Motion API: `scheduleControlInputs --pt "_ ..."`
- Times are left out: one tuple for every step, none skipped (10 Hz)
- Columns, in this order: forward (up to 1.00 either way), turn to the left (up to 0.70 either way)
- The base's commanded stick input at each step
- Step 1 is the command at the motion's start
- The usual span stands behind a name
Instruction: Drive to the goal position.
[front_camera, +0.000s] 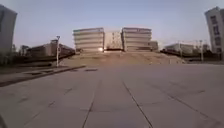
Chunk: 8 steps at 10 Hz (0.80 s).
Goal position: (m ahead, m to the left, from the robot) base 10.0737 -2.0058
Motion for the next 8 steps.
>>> scheduleControlInputs --pt "0.70 0.00" --pt "0.70 0.00" --pt "0.70 0.00" --pt "0.70 0.00" --pt "0.70 0.00" --pt "0.70 0.00" --pt "0.70 0.00" --pt "0.70 0.00"
